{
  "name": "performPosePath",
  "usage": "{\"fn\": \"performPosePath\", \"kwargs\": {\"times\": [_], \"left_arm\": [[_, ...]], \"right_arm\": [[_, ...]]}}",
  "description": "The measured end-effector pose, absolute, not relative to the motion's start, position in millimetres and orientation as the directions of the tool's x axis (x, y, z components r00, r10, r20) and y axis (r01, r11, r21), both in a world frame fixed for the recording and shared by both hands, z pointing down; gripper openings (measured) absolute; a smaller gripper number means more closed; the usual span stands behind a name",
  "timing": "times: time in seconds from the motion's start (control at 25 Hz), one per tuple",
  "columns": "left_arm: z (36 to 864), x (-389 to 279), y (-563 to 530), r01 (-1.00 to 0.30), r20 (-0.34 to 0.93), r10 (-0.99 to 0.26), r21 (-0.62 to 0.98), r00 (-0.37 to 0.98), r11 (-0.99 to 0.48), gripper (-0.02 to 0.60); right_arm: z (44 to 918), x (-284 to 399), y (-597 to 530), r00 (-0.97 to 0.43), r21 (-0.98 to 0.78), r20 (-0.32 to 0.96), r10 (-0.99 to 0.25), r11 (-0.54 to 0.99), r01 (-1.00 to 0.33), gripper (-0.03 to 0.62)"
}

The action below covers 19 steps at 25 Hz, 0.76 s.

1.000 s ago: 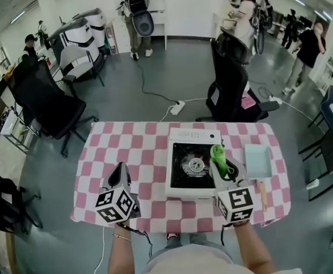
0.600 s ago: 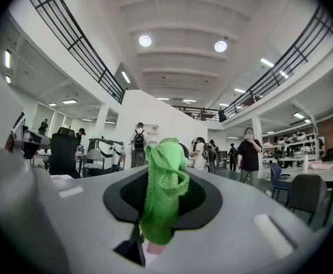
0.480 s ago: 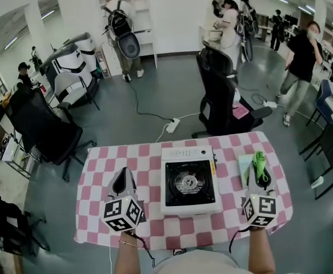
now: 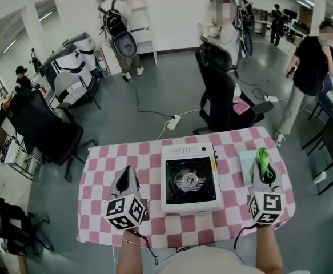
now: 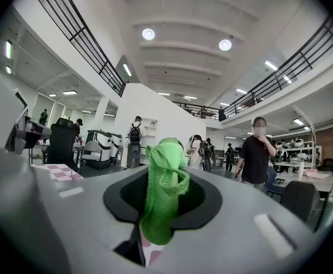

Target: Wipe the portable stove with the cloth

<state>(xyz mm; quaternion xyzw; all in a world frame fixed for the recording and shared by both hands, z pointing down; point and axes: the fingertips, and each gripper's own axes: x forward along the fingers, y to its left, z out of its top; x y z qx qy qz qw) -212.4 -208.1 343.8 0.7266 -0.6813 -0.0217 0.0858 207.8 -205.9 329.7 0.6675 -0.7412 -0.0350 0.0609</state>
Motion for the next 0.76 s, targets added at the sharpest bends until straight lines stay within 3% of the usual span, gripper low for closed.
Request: {"fn": "performPosePath", "kwargs": {"times": [0.76], "left_arm": [[346.2,-196.4,-191.1,-0.984,0.105,-0.991,0.168,0.079,-0.061,0.0]], "right_arm": [[328.2,208.0,-192.0,-0.118,0.116,0.029,-0.993,0.12,-0.986,0.092]]}}
